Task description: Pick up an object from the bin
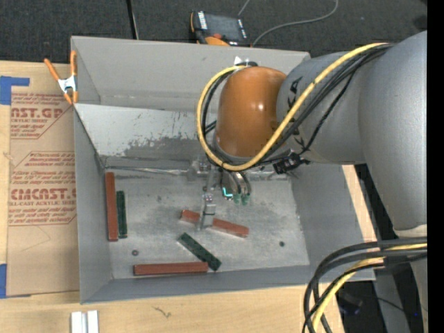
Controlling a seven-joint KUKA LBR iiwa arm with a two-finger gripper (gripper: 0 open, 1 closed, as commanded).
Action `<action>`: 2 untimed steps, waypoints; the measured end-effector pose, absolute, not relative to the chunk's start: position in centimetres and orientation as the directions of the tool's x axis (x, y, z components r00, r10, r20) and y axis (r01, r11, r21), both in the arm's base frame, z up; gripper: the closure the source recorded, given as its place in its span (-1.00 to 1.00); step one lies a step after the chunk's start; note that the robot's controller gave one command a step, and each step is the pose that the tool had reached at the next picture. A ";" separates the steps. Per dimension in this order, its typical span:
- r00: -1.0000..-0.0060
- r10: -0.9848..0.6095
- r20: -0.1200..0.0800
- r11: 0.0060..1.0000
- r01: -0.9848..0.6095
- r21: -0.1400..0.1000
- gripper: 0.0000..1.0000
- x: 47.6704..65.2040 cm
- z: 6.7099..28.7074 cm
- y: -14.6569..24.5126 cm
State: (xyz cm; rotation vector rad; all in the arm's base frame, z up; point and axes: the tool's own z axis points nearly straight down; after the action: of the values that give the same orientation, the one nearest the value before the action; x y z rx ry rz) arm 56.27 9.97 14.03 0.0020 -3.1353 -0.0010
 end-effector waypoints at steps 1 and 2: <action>-0.998 -0.056 0.008 0.998 -0.056 -0.003 -1.00 53.7 6.5 3.2; -0.998 -0.060 0.000 0.998 -0.060 0.001 1.00 54.0 7.0 3.6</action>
Offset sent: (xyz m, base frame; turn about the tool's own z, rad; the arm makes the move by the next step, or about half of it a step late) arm -0.0230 -0.0640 -0.0703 -0.0594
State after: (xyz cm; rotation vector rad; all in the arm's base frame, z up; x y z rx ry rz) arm 53.99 3.63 7.03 0.0948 -3.1404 -0.0020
